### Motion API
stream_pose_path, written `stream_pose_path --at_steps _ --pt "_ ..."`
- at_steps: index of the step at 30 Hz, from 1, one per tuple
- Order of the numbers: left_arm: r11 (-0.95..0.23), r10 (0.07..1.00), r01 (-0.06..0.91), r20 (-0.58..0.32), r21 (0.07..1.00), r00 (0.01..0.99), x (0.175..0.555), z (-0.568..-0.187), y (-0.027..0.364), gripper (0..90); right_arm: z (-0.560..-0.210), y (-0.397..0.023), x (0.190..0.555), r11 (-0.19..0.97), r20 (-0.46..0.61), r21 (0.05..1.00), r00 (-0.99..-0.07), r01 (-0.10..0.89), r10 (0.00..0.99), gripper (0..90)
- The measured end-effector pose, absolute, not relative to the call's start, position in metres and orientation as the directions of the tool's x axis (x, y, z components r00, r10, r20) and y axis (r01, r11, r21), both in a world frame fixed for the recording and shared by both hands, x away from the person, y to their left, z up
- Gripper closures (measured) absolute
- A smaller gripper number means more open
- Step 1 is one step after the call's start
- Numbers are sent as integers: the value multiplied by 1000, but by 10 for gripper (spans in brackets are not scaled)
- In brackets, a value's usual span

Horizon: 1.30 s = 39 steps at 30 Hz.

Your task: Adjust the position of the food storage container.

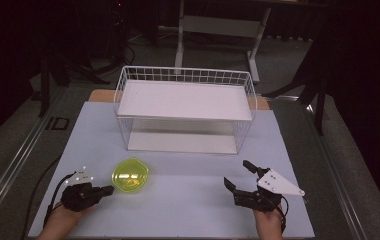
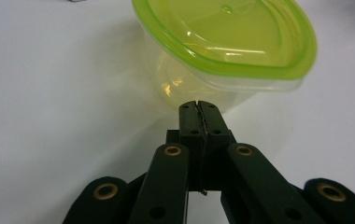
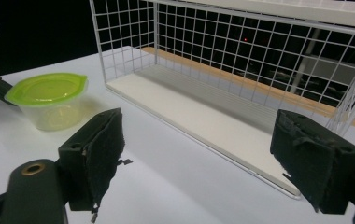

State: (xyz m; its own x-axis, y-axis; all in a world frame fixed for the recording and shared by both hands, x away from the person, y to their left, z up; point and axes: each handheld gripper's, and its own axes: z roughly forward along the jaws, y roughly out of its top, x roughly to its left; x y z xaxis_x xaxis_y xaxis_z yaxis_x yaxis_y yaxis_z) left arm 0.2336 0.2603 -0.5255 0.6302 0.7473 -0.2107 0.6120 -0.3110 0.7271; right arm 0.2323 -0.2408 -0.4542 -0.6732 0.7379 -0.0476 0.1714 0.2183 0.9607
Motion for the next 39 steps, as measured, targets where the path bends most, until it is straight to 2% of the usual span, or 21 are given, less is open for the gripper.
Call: stream_pose_path --at_steps 17,25,33,39 --pt "-253 781 619 -221 743 585 267 -528 243 900 -457 -238 235 237 -42 952 -688 191 724 174" --pt "-277 780 615 -201 738 592 284 -531 226 900 -459 -238 235 246 -42 949 -694 197 718 174" --pt "-217 813 647 -231 731 535 283 -530 238 900 -459 -236 235 250 -42 948 -701 197 712 174" --pt "-199 806 651 -256 733 534 290 -528 233 900 -459 -235 235 254 -44 947 -706 196 707 174"
